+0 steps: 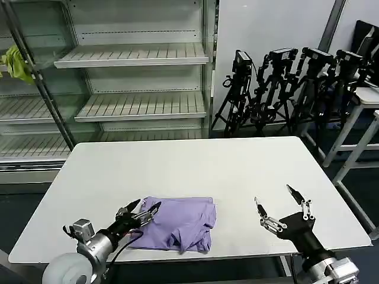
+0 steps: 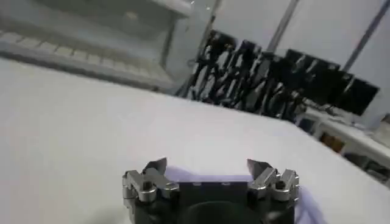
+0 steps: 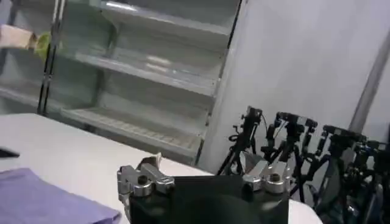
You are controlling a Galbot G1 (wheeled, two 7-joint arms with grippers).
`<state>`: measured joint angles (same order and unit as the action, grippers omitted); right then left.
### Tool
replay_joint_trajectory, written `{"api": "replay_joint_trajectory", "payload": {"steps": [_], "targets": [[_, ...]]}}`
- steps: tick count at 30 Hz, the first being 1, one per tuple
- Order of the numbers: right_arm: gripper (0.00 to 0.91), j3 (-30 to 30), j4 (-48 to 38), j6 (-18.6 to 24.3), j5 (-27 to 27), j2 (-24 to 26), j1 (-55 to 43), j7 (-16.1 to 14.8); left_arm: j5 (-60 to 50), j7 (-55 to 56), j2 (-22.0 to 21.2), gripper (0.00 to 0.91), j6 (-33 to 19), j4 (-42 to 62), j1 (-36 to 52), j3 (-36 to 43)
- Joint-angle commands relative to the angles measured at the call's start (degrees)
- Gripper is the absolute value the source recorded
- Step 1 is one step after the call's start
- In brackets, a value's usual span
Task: Fold and organize the clothes.
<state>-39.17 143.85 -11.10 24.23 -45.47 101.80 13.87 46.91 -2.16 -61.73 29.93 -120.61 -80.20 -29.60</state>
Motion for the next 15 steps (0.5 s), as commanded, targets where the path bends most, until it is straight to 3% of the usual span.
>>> {"api": "replay_joint_trajectory", "payload": {"steps": [1, 15], "targets": [[0.907, 0.16, 0.59, -0.06, 1.68, 0.92, -2.59, 0.02, -2.52, -0.4, -1.49, 0.907, -0.51, 3.25, -3.58, -2.76], [0.907, 0.25, 1.64, 0.04, 1.56, 0.35, -2.36, -0.05, -4.5, -1.67, -2.54, 0.887, -1.02, 0.42, -7.36, -2.23]]}}
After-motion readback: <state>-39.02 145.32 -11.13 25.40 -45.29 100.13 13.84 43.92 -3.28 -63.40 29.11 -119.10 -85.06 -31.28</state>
